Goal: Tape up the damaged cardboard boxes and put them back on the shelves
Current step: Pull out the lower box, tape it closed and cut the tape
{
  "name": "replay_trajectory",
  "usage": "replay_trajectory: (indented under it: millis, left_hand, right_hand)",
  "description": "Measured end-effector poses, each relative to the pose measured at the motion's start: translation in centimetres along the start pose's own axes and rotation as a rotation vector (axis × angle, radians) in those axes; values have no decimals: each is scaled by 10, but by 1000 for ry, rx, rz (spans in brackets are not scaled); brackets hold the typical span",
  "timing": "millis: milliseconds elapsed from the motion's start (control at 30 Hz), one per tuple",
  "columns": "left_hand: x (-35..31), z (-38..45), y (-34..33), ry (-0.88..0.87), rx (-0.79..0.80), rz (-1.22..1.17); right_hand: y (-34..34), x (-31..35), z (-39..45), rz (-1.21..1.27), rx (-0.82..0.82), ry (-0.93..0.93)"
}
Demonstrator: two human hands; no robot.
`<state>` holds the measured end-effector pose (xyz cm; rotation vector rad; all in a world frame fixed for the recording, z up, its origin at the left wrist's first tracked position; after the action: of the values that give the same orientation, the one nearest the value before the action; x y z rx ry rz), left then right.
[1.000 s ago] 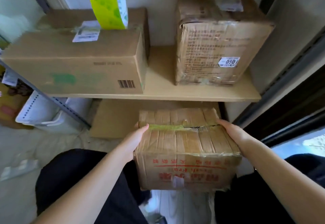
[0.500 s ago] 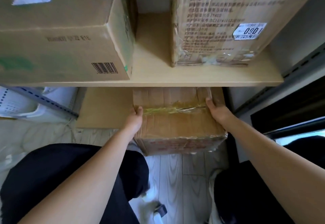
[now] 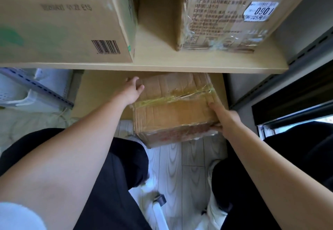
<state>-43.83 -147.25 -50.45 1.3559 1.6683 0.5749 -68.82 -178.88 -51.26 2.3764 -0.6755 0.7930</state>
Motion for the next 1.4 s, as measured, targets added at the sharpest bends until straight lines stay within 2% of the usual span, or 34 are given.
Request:
replay_trajectory:
  millis: [167,233,333,367,467,500,667,767,867,967,1133,1233,1333,1400]
  left_hand:
    - [37,-12,17,154,-25,-79]
    - [49,-21,15,225,-5,-99]
    - [66,-36,8,327,85,-76]
    - [67,-42,5,334,116,-136]
    - [58,-62,-14,339,256,-511]
    - [52,-67,-20,329,295,-542]
    - [42,-74,-21,317,307,-642]
    - [49,-79,-12,348,311,-687]
    - [54,-82,-6,361,279,-698]
    - [68,-83,13,383,196,-748]
    - [103,-87,47,409,85,-886]
    - [128,-90,51,426,-4,-938]
    - [148,-88,50,429,-77,-968]
    - [156,-85,45,431,-77,-1015]
  right_hand:
    - [-27,62,-2,-167,8,233]
    - [-51,71,-5,-166,84,278]
    - [-97,66,-18,-137,264,267]
    - [-107,60,-21,-153,281,242]
    - [-111,29,-24,-84,257,82]
    - [-108,21,-22,-33,262,54]
    - [-102,23,-8,53,323,156]
    - [-123,40,-18,76,430,210]
    - [-145,42,-39,-22,540,154]
    - [-165,45,-48,-20,569,135]
    - [-214,73,-66,-4,651,318]
    - [-248,80,-73,-76,727,403]
    - [-270,70,-77,-143,779,431]
    - [-279,64,-78,-201,751,437]
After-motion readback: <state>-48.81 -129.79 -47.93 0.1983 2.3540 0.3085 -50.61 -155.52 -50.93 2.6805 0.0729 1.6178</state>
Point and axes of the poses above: each hand's wrist, its own z-axis towards the middle knuckle, its own y-axis out of the back of the hand, x = y × z, the point moved 10 cm from there along z, towards the middle knuckle, and after that the axes turned 3 degrees about y, right-handed, at the moved point
